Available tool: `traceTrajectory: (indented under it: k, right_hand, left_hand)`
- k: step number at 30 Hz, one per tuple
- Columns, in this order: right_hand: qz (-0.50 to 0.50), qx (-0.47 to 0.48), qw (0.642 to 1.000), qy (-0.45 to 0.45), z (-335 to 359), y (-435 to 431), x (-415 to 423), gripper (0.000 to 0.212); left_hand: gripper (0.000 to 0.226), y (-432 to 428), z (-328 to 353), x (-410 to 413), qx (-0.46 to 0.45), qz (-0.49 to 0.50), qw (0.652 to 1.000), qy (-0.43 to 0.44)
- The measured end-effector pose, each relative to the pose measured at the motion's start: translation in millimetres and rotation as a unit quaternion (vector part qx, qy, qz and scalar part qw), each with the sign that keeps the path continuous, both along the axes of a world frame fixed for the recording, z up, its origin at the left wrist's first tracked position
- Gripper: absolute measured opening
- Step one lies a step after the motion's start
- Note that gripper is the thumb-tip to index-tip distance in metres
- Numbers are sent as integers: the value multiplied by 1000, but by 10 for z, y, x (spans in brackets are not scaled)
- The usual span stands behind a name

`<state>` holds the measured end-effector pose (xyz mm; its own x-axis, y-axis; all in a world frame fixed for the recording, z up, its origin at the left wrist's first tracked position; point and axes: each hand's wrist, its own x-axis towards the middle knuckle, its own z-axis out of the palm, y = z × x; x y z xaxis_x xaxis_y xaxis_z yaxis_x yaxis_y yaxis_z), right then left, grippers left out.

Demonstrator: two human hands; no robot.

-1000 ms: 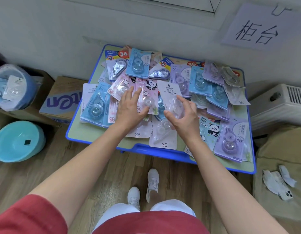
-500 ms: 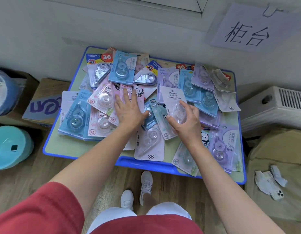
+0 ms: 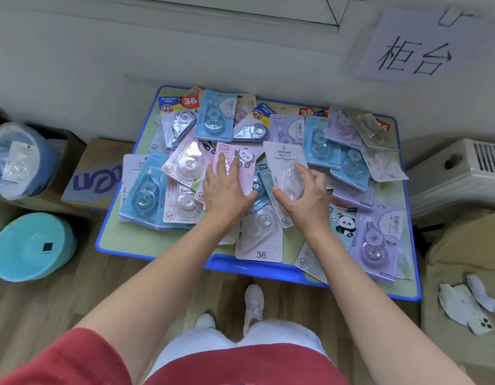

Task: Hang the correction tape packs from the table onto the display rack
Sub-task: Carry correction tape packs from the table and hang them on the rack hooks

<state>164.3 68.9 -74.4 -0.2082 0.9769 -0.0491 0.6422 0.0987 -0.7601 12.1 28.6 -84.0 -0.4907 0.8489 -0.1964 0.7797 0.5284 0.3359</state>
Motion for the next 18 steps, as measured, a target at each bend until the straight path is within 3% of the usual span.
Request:
traceTrajectory:
  k: [9, 18]
  right_hand:
    - [-114, 22, 993, -11, 7, -737, 44, 66]
    - [-300, 17, 953, -30, -10, -2307, 139, 65]
  left_hand:
    - [82, -394, 126, -125, 29, -106, 994, -16]
    - [80, -1327, 92, 31, 59, -308, 948, -49]
